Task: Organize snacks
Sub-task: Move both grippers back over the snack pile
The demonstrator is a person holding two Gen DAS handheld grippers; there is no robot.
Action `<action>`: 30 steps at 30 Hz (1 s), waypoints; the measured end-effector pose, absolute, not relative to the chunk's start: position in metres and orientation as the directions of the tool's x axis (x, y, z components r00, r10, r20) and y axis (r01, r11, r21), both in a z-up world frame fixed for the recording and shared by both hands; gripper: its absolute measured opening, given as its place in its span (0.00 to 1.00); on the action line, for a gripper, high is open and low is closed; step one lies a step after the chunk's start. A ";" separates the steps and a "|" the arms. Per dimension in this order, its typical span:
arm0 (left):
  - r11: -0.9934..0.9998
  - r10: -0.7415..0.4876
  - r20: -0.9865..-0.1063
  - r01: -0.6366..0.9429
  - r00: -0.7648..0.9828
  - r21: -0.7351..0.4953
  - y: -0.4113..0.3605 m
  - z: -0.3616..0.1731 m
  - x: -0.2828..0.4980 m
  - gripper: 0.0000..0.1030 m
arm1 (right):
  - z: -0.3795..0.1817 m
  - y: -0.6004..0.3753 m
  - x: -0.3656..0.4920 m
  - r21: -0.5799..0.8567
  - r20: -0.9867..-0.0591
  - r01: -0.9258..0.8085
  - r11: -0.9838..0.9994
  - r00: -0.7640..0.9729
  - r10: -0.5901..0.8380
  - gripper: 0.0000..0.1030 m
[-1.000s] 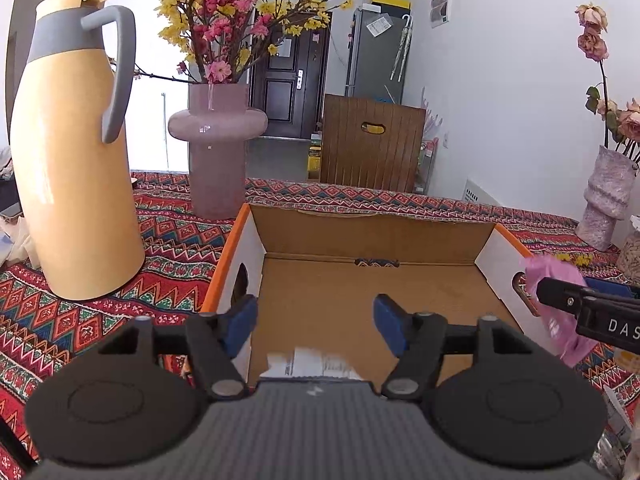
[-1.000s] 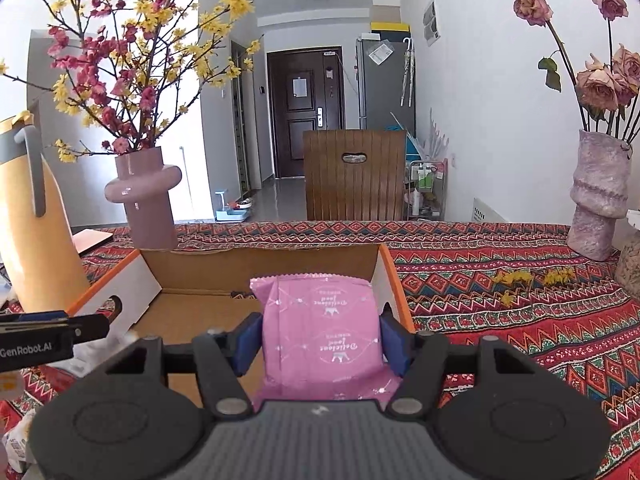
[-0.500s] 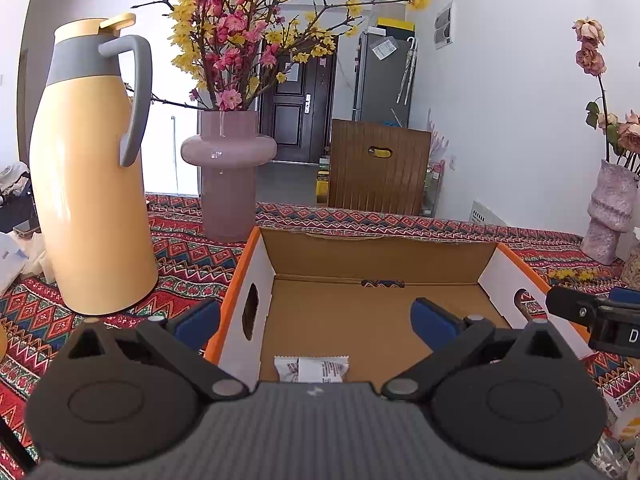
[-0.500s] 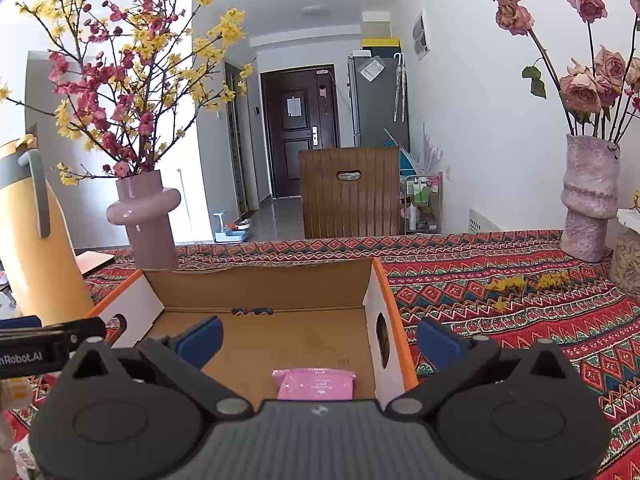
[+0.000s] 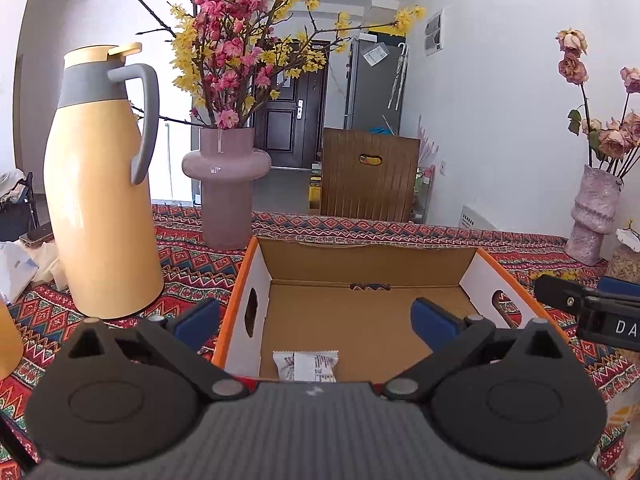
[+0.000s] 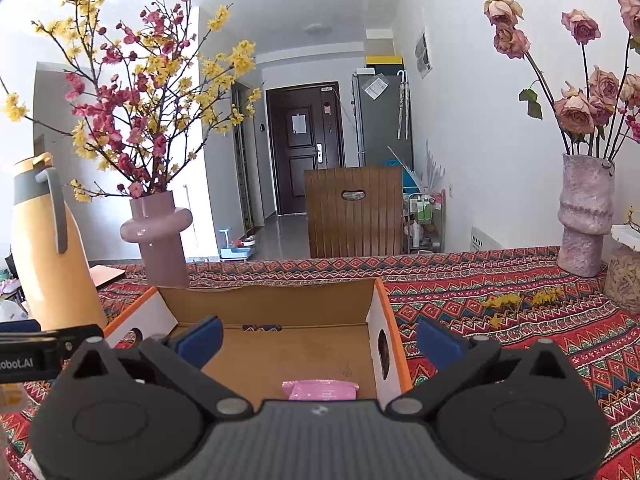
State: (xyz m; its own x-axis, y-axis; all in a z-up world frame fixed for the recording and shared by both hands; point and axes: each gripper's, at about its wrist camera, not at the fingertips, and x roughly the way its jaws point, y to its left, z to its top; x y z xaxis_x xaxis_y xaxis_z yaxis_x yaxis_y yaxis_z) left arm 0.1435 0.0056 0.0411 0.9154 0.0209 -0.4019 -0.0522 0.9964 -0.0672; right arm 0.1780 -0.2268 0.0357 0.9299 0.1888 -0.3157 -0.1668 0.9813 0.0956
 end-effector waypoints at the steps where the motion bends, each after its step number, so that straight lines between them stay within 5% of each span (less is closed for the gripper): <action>1: 0.997 0.012 -0.404 -0.044 0.915 -0.071 0.006 0.042 0.139 1.00 | 0.038 -0.227 0.172 0.094 -0.310 -0.167 0.981 0.932 0.188 1.00; 30: 0.987 -0.108 -0.507 0.031 0.855 -0.158 0.026 0.010 -0.001 1.00 | -0.005 -0.233 0.020 0.106 -0.421 -0.167 0.980 0.886 0.196 1.00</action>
